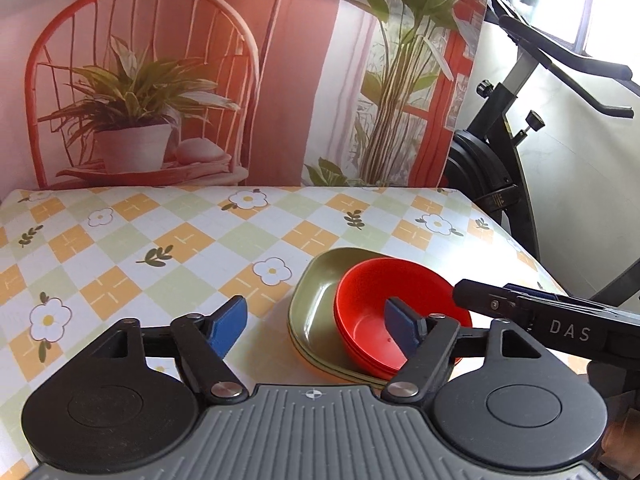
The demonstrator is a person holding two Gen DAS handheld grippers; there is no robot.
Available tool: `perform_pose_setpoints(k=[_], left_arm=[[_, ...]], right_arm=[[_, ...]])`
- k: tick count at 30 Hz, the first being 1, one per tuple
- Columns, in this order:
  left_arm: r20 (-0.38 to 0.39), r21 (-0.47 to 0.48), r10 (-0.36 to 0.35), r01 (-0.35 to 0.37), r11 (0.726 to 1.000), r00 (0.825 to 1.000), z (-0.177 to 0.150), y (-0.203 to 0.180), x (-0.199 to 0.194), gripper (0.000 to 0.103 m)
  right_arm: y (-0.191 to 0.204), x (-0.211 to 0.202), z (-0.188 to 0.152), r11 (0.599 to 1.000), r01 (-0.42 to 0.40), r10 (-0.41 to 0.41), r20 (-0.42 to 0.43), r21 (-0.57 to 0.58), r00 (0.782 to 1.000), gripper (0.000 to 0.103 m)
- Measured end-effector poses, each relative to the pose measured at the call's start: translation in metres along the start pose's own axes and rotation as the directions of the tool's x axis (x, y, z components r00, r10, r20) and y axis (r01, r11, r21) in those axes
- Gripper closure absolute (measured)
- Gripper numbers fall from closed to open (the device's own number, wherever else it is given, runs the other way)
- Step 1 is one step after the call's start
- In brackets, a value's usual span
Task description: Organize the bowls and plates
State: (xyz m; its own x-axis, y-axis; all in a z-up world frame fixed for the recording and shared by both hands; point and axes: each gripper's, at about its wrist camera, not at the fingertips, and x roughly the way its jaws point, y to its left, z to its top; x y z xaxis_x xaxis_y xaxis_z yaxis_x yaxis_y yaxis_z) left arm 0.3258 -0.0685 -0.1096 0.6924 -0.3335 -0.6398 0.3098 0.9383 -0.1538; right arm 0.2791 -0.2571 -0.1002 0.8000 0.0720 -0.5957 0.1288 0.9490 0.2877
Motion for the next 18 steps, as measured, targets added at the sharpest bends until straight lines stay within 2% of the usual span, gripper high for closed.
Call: perform_pose_setpoints(k=[1,8,14,18], left_arm=[[0.015,-0.004,0.012,-0.012,1.0,1.0,0.001,0.002,-0.005,0.014],[0.096,-0.006,0.083,-0.083,0.997,0.992,0.004,0.006,-0.04,0.001],[0.156,0.018,0.087,-0.091,0.996,0.984,0.001,0.002,-0.076,0.0],[0.204,0.034,0.131,-0.141,0.989,0.97,0.0,-0.007,-0.106,0.0]], right_arm=[[0.001,-0.003,0.001,1.0,0.001,-0.001,0.007,-0.005,1.0,0.033],[0.015,-0.029,0.005,0.999,0.012,-0.009,0.057,-0.05,0.998,0.013],[0.032,-0.059,0.007,0.994,0.036,-0.024,0.114,-0.104,0.993,0.005],[0.044,-0.083,0.006,0.99,0.048,-0.026,0.159,-0.135,0.987,0.001]])
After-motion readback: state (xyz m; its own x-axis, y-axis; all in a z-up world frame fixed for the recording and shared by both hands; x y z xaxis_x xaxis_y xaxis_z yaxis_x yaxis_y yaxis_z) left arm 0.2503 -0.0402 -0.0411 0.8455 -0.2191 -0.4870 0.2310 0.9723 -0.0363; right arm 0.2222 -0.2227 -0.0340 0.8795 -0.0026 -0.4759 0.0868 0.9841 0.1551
